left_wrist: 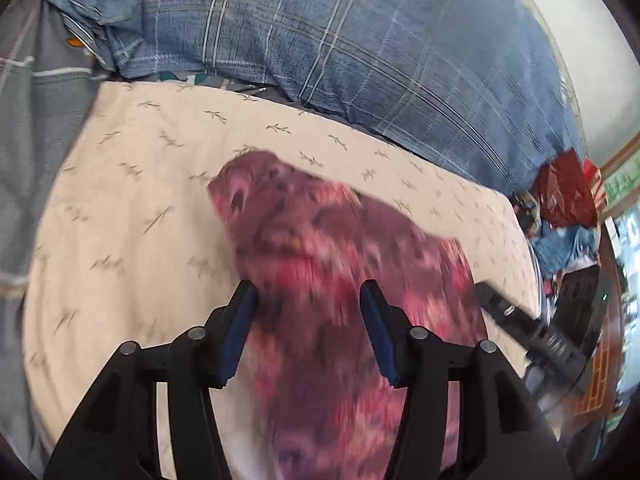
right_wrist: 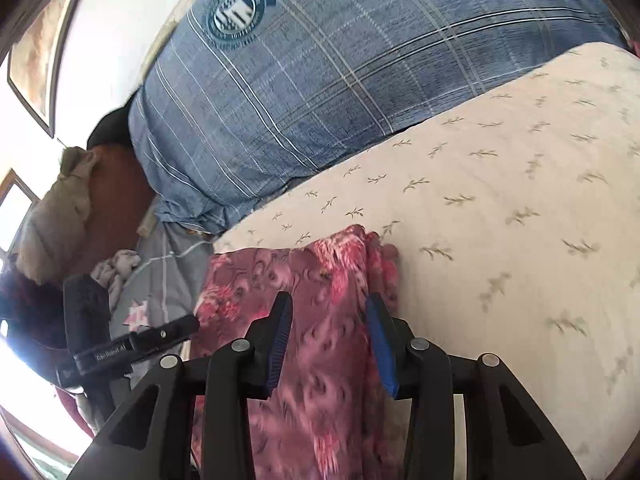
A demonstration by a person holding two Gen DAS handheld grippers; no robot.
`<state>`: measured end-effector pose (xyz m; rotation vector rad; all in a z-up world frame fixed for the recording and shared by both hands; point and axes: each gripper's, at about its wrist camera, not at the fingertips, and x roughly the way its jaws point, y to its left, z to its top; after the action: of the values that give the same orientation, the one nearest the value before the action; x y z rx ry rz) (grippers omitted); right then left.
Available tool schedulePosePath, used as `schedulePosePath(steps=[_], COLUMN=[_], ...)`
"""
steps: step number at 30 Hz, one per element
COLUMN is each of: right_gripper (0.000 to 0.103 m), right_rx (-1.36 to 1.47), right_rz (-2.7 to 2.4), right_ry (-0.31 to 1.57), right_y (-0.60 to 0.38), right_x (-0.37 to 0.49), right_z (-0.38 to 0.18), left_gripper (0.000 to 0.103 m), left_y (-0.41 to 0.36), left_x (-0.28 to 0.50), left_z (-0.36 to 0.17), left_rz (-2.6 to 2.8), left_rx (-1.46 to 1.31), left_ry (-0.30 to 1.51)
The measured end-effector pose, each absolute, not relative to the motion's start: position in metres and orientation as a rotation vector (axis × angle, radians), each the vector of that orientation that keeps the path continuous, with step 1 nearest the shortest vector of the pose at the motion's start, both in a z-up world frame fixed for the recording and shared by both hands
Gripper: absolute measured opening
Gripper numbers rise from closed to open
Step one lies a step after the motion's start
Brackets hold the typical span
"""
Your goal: Fold small clothes
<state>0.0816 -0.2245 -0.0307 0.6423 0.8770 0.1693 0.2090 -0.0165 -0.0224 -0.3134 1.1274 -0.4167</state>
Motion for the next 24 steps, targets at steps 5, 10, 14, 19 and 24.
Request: schedulePosePath(steps=[5, 10, 14, 19, 24], right_gripper=[0.005, 0.005, 0.005, 0.013, 0.012], right_rx=[0.585, 0.494, 0.568, 0.524, 0.37], right_rz=[0.227, 0.117, 0.106, 0.11, 0.134], right_ry=[0.911, 0.954, 0.947, 0.857, 0.869], right_y=[-0.205, -0.209, -0.219, -0.209, -0.18], right_x=[0.114, 0.118, 0.111, 0.079, 0.059], right_z=[-0.036, -0.053, -0.064, -0.027, -0.034], left_gripper=[0.048, 0.032, 0.032, 0.043, 0.054], left_y=[-0.017, -0.018, -0.005, 0.02, -0.008], left_x=[0.222, 0.249, 0.245, 0.217, 0.213], left_z=[-0.031, -0.055, -0.044, -0.006, -0.023], left_rz=[-0.414, -0.351, -0.369, -0.378, -0.356], left_rx=[-0.318, -0.279, -0.331, -0.316, -0.14], left_ry=[1.071, 1.134, 1.126, 0.984, 1.031])
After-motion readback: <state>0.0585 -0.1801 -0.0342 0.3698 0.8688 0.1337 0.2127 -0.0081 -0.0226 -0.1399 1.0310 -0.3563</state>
